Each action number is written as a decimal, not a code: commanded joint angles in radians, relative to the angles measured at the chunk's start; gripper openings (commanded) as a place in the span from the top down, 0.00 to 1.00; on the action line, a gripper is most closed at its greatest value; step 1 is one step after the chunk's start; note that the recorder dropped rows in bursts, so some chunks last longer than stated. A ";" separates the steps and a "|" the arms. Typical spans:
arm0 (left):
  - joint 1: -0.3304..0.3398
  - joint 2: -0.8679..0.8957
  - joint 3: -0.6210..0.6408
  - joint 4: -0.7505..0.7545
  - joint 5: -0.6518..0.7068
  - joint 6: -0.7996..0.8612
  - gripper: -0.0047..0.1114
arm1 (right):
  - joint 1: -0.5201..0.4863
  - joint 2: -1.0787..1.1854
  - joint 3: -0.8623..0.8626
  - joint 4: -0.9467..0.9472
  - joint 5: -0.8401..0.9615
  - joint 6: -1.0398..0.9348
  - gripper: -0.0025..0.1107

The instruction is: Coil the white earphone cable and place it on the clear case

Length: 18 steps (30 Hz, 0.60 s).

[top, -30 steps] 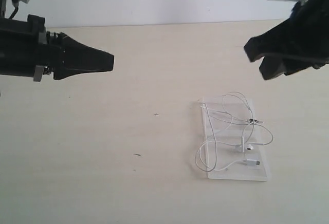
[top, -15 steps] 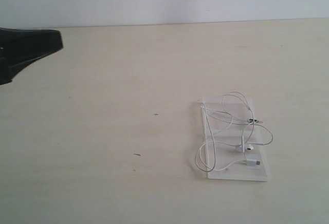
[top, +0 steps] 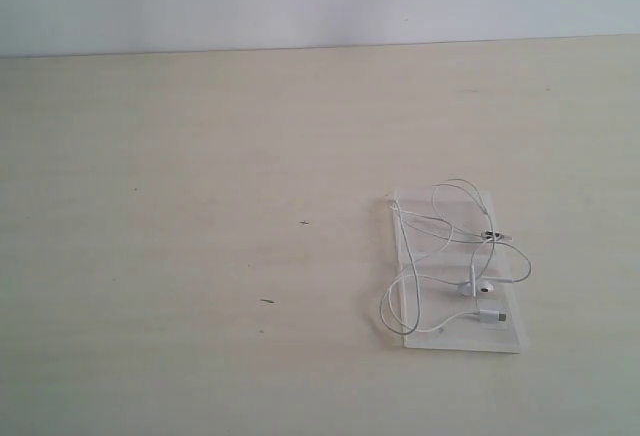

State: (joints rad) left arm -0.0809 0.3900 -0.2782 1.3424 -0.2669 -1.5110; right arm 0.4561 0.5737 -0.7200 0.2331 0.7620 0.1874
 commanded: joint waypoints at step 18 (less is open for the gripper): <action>0.000 -0.324 0.201 -1.277 0.189 1.181 0.96 | -0.003 -0.003 0.005 0.002 -0.009 0.000 0.98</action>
State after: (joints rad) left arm -0.0809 0.0977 -0.1105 0.2267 -0.0970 -0.5246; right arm 0.4561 0.5737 -0.7200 0.2368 0.7620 0.1874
